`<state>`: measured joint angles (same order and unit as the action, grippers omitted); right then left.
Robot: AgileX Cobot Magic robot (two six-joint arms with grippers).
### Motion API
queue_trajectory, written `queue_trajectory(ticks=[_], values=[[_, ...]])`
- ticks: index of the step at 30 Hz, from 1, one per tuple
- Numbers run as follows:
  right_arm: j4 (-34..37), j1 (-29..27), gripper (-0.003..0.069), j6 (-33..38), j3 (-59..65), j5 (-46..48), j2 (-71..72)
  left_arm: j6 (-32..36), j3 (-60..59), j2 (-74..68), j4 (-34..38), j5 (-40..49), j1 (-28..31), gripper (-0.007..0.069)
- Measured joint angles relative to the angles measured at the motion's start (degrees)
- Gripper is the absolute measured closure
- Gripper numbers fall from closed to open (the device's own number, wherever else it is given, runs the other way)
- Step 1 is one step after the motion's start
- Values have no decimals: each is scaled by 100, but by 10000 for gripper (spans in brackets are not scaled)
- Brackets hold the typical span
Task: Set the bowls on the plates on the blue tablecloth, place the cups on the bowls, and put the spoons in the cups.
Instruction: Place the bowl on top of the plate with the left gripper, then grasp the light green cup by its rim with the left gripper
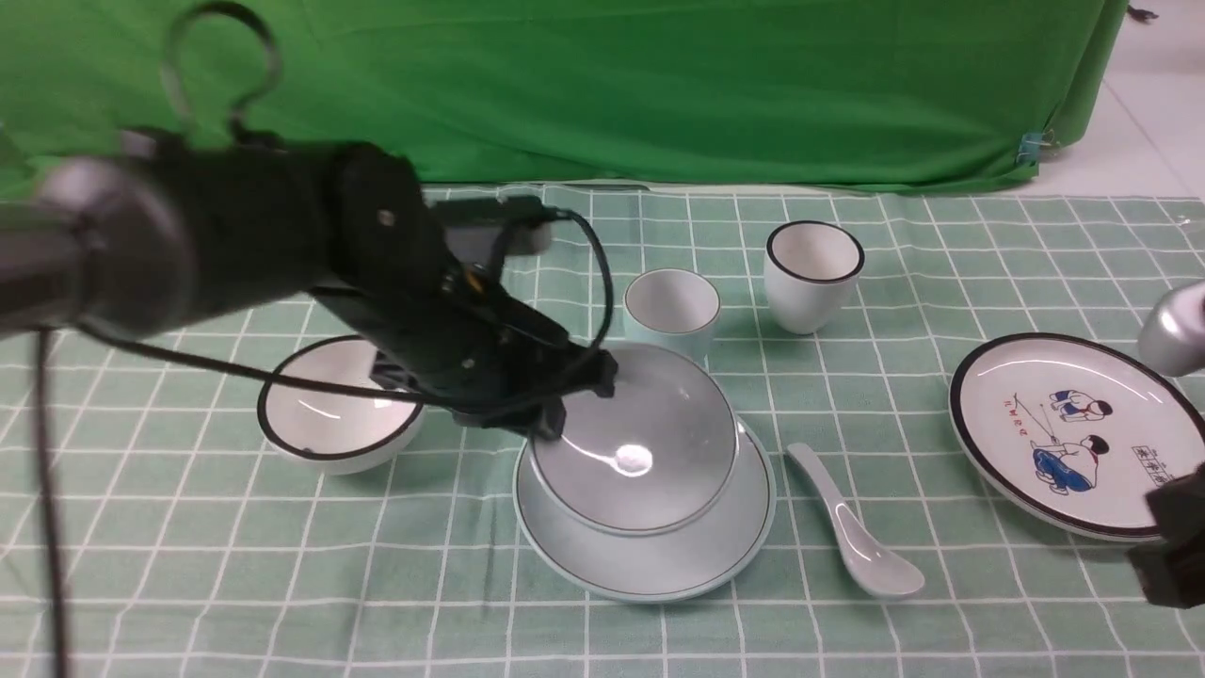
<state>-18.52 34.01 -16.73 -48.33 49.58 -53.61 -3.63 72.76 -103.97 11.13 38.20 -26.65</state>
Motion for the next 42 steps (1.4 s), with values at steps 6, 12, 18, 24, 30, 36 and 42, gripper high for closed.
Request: queue_trajectory(ticks=[6, 12, 18, 24, 30, 36, 42], values=[[-115, 0, 590, -75, 0, 44, 0, 0, 410, -548, 40, 89, -18, 601], [-134, 0, 588, -77, 0, -152, 0, -6, 467, -598, -27, 76, -18, 509], [-134, 0, 585, -81, 0, -273, 0, -95, 842, -579, -118, 134, -18, 302], [-134, 0, 575, -81, 0, -273, 0, -176, 2218, -698, -184, 36, 1, 172], [-134, 0, 571, -81, 0, -273, 0, -292, 3309, -1653, -246, 305, 53, 149], [-223, 0, 571, -76, 0, -273, 0, -423, 3818, -2435, -316, 426, 53, 146], [-261, 0, 563, -76, 0, -273, 0, -461, 3892, -2696, -366, 467, 54, 263]])
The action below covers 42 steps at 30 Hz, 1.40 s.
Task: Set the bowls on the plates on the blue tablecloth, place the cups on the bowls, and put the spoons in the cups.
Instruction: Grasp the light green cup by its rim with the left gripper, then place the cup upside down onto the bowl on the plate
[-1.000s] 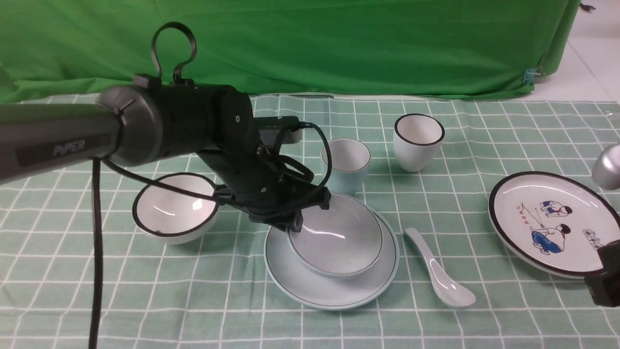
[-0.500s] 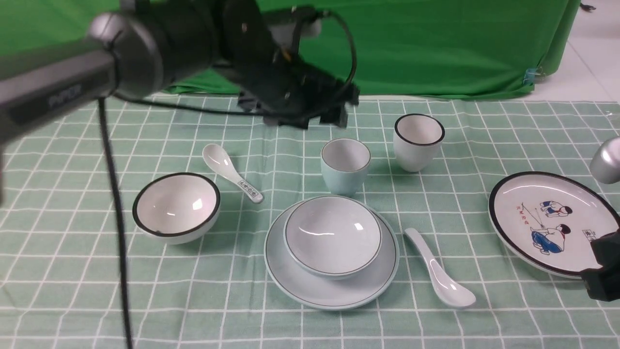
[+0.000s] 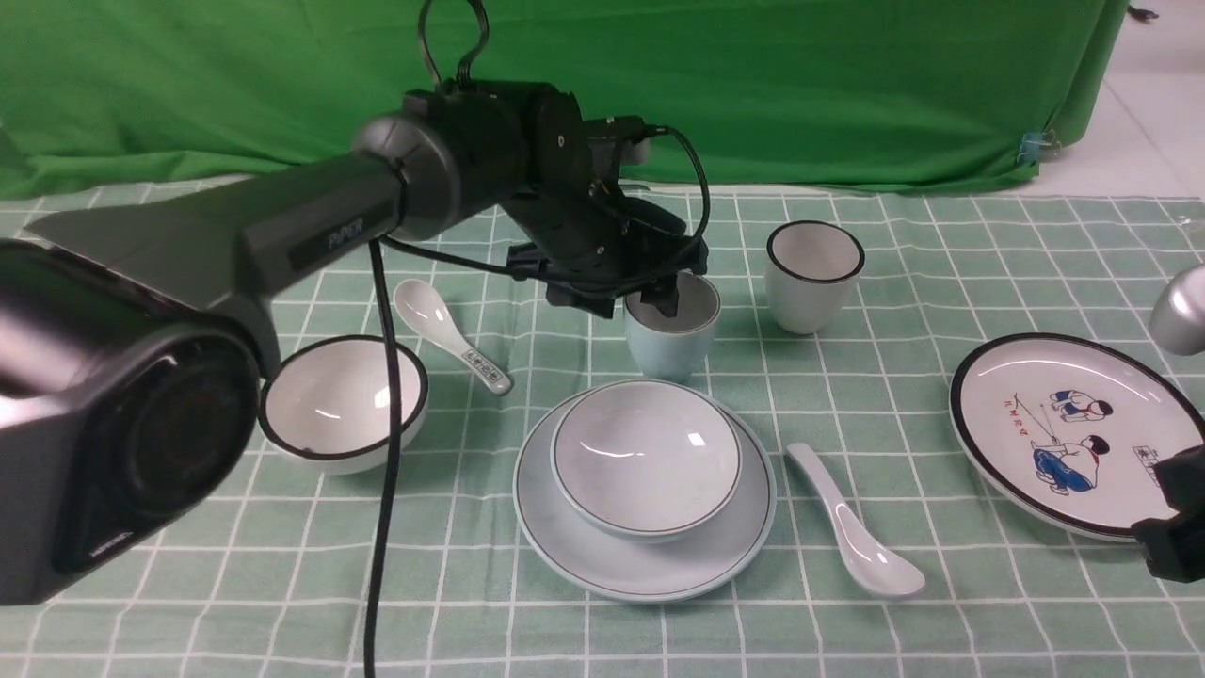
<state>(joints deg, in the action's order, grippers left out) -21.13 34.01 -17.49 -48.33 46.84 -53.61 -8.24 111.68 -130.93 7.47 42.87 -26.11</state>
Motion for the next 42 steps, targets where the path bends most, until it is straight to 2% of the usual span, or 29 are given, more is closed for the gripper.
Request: queue_trajectory(ticks=[4, 5, 8, 13, 16, 21, 24, 29, 33, 39, 40, 41, 42], values=[[-5, 0, 560, 0, 0, 0, 0, -81, 114, 76, -343, 353, 0, 529], [-5, 0, 559, 0, 0, 0, 0, -88, 158, 155, -509, 533, -6, 566], [-5, 0, 554, 0, 0, 0, 0, -84, 313, 474, -747, 1118, -6, 593], [-12, 0, 547, 0, 0, -56, 0, 438, 340, 1526, -540, 2267, -92, 595], [-12, 0, 544, 0, 0, -117, 0, 536, 39, 1748, -527, 2443, -216, 595], [-14, 0, 543, 0, 0, -191, 0, 598, -963, 1796, -477, 2040, -432, 595], [-14, 0, 540, 5, 0, -191, 0, 546, -1614, 1747, -495, 1411, -452, 595], [-1, 0, 538, 5, 0, -190, 0, 514, -1922, 1742, -506, 952, -452, 595], [58, 0, 536, 0, -81, 24, -100, 507, -1969, 1742, -457, 922, -452, 587], [382, -185, 536, 297, -808, 855, -889, 507, -1995, 1742, -414, 940, -452, 495], [767, -400, 536, 732, -1107, 994, -1244, 482, -1995, 1742, -414, 940, -452, 439], [891, -466, 536, 794, -1178, 1008, -1284, 475, -1995, 1742, -414, 940, -452, 424], [1317, -693, 536, 1227, -1379, 1017, -1552, 468, -1995, 1742, -414, 950, -452, 380]])
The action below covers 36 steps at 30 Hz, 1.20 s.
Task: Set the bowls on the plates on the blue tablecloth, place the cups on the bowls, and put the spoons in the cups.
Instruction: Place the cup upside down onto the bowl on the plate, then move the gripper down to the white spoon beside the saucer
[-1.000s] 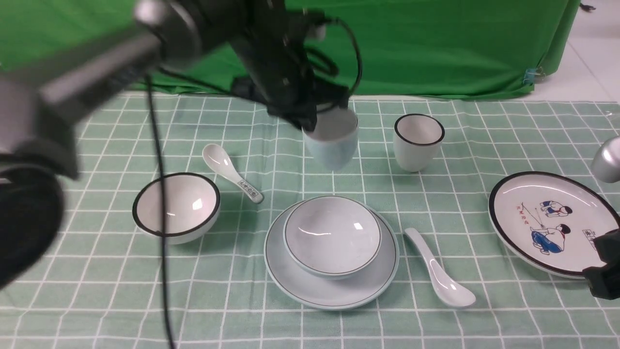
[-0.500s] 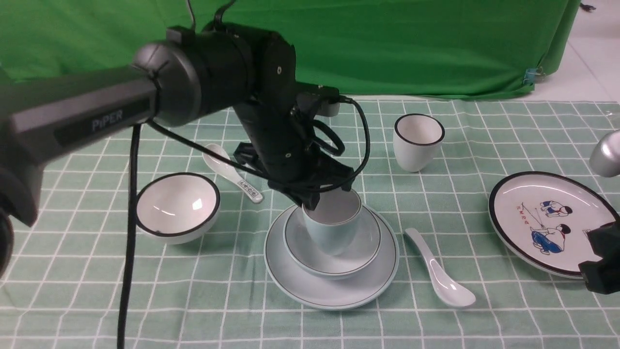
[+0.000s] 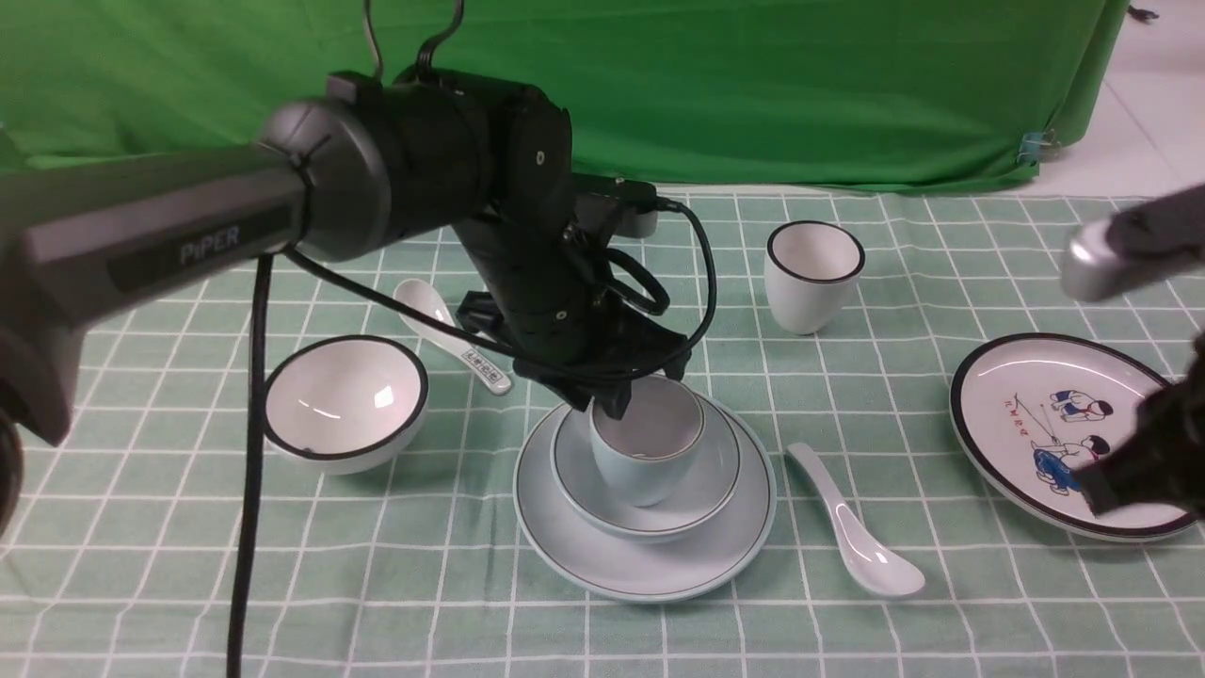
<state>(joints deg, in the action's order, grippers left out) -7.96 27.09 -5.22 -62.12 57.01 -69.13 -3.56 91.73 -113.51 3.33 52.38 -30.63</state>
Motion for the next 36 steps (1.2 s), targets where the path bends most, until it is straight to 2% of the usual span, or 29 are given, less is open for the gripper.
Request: queue_trajectory(ticks=[3, 5, 8, 9, 12, 14, 17, 20, 21, 26, 31, 34, 35, 36], values=[[1155, -638, 536, 909, -462, 0, -655, -134, 98, 18, -52, 417, 0, 297], [1356, -740, 530, 1112, -573, 0, -923, -211, 163, 75, -129, 576, 0, 293], [1512, -747, 463, 1462, -823, -41, -1712, -411, 233, 483, -494, 929, 0, 354], [1531, -674, 407, 1630, -873, -144, -2012, -443, 233, 791, -653, 1015, 0, 412], [1467, -511, 301, 1669, -907, -549, -2583, -515, 148, 1499, -792, 1064, 0, 538], [1373, -436, 227, 1649, -907, -912, -3043, -562, -160, 2144, -810, 932, 0, 592], [1292, -370, 193, 1630, -966, -1402, -3582, -756, -1044, 3244, -822, 507, 0, 617], [1283, -365, 188, 1624, -1016, -1609, -3790, -881, -1626, 3770, -834, 273, 0, 617], [1279, -359, 186, 1612, -1097, -1759, -4037, -1144, -2327, 4417, -857, 10, 0, 617], [1280, -348, 187, 1607, -1141, -1880, -4398, -1455, -3234, 5230, -882, -161, 0, 616], [1276, -318, 202, 1600, -1156, -1970, -4414, -1568, -3585, 5534, -970, -180, 0, 616], [1218, -297, 328, 1612, -1156, -2058, -4420, -1638, -3612, 5540, -1023, -210, 0, 616], [1231, -286, 476, 1612, -1160, -2101, -4420, -1649, -3612, 5540, -1056, -236, 0, 616], [1245, -286, 504, 1586, -1160, -2101, -4408, -1651, -3612, 5540, -1071, -261, 0, 616]])
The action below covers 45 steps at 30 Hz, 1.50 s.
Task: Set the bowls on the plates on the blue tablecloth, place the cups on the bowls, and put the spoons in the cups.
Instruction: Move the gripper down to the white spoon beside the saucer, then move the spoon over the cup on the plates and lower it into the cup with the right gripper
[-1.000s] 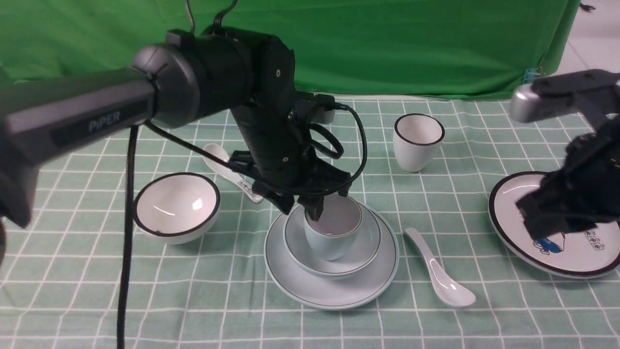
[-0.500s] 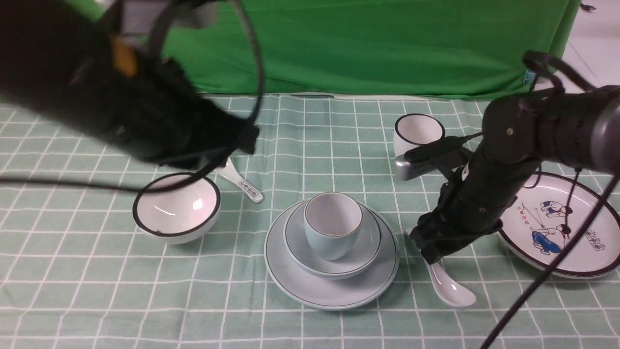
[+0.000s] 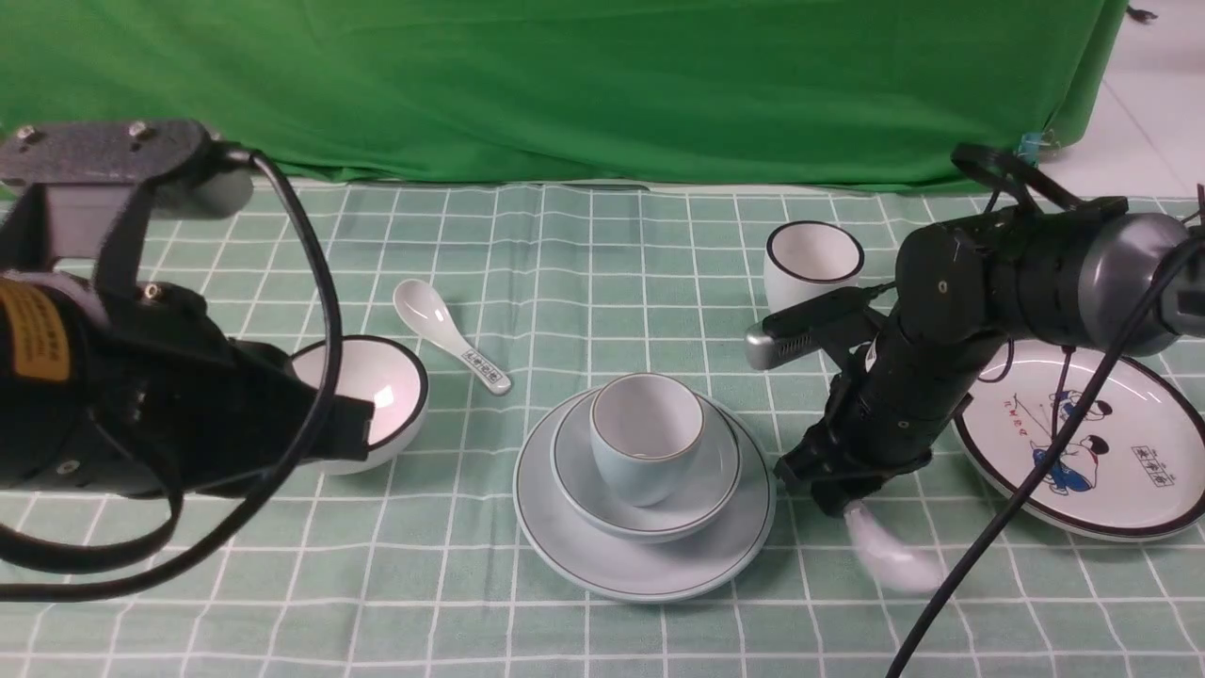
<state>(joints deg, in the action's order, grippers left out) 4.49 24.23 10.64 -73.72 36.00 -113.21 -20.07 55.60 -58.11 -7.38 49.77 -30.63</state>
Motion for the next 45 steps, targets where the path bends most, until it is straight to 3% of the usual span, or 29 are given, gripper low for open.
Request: queue_trajectory(ticks=[5, 9, 11, 13, 14, 15, 17, 18, 28, 38, 41, 45], values=[[118, 18, 491, -25, 74, 159, 646, -4, 0, 0, -33, -95, 0, 616], [463, 220, 491, 109, 503, -717, 1867, -4, 0, -6, -83, -112, 0, 616], [663, 700, 491, 64, 1236, -2685, 2827, -11, 0, -6, -122, -112, 0, 616], [701, 966, 491, -10, 1613, -3924, 3076, -11, 0, -6, -150, -112, 0, 616], [702, 1082, 491, -35, 1769, -4226, 3105, -11, 0, -6, -155, -112, 0, 616], [715, 1334, 491, -95, 2098, -5378, 3120, -11, 0, -6, -191, -112, 0, 616], [715, 1534, 491, -113, 2318, -6105, 3005, -11, 0, -6, -209, -112, 0, 616], [715, 1829, 491, -109, 2520, -7163, 2602, -11, 0, -6, -236, -112, 0, 616], [715, 1906, 491, -68, 2353, -8152, 1405, -13, 0, -6, -236, -83, 0, 616], [501, 1906, 489, -49, 2319, -8435, 865, -46, 0, -6, -231, -48, 0, 616], [478, 1906, 463, -49, 2319, -8432, 795, -48, 0, -6, -231, -48, 0, 616], [478, 1906, 375, -49, 2319, -8372, 838, -48, 0, -6, -231, -48, 0, 616]])
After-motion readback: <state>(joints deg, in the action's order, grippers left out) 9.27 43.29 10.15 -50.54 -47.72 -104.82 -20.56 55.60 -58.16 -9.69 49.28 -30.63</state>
